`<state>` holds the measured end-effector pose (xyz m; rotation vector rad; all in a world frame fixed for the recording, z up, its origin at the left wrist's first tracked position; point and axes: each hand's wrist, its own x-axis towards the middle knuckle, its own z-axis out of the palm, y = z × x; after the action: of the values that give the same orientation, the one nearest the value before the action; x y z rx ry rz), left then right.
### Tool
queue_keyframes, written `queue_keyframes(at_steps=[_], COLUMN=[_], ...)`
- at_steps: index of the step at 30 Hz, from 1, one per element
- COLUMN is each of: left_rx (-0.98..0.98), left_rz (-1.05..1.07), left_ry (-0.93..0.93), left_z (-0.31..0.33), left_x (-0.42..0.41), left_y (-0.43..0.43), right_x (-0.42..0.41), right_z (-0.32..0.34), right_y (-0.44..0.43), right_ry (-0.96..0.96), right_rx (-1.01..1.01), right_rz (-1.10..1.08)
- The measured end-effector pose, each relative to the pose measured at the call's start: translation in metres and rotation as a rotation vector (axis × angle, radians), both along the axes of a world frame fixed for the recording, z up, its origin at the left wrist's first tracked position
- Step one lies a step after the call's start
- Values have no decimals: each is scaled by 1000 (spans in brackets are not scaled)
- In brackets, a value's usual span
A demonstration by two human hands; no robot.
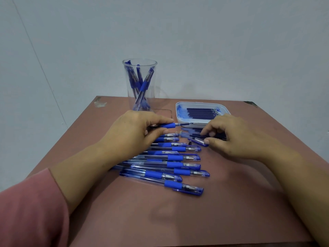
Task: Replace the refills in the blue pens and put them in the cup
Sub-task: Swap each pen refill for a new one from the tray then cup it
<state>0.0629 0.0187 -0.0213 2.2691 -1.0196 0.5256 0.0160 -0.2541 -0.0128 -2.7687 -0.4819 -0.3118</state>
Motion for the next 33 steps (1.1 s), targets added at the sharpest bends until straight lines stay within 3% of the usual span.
queue_keyframes(at_steps=[12, 14, 19, 23, 33], left_rx=[-3, 6, 9, 10, 25], left_rz=[-17, -20, -33, -62, -26], left_ry=[92, 100, 114, 107, 101], left_z=[-3, -3, -1, 1, -1], left_x=[1, -1, -6, -10, -5], left_y=[-2, -2, -4, -5, -3], right_x=[-9, -9, -11, -10, -9], right_z=[6, 7, 8, 1, 3], right_y=[-7, -6, 6, 28, 17], right_ry=[135, 92, -147, -128, -128], right_rx=[-26, 5, 301, 444, 385], right_rz=[-38, -26, 29, 119, 125])
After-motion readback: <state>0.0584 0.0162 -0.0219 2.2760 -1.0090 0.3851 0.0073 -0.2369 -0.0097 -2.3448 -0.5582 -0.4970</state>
